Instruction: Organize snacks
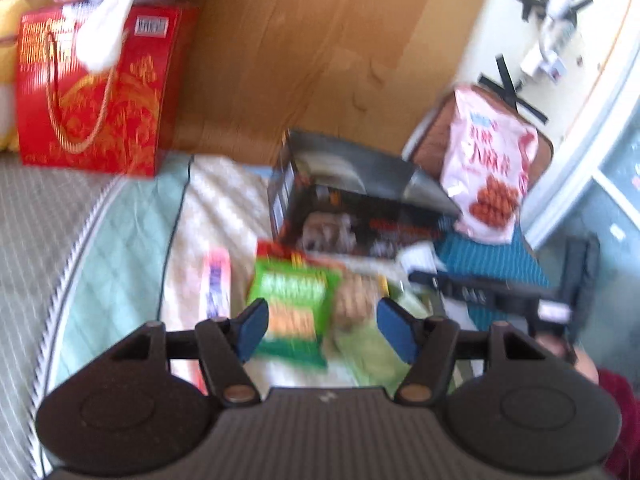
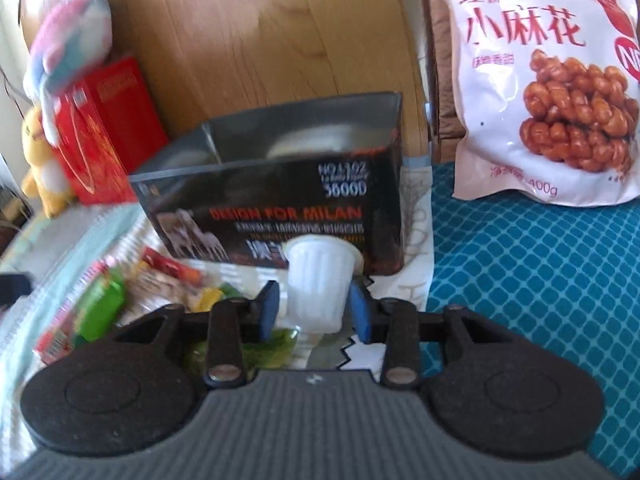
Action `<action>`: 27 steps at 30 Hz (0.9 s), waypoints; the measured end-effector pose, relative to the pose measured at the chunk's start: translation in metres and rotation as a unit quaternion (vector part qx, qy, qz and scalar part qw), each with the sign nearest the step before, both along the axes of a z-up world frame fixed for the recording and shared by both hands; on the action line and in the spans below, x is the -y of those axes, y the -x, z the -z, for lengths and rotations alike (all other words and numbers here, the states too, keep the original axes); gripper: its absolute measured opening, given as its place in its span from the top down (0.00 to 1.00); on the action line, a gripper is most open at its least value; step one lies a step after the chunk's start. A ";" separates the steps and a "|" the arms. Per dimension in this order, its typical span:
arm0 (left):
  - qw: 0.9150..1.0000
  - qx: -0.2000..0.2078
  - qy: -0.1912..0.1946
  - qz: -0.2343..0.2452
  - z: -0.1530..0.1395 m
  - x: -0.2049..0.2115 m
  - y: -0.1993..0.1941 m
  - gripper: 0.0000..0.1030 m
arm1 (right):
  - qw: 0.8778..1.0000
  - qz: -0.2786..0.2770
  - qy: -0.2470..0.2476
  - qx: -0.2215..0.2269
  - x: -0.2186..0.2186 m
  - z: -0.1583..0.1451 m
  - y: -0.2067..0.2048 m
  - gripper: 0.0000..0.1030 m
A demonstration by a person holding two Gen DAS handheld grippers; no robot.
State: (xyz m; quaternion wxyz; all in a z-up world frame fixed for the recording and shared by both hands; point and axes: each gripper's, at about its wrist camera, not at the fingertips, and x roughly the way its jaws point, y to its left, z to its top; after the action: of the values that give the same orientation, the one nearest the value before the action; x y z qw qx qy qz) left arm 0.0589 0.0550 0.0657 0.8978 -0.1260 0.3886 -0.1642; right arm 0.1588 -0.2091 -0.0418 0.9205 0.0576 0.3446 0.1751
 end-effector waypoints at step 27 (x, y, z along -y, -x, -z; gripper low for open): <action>0.993 -0.005 -0.039 0.114 0.031 0.034 0.095 0.40 | 0.975 -0.210 0.058 0.040 -0.013 -0.007 0.208 0.51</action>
State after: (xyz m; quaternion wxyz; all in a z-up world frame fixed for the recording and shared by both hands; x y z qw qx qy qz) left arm -0.0365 0.0208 0.0348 0.8756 -0.0463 0.4107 -0.2499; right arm -0.0496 -0.1959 -0.0346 0.8778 -0.0764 0.3213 0.3469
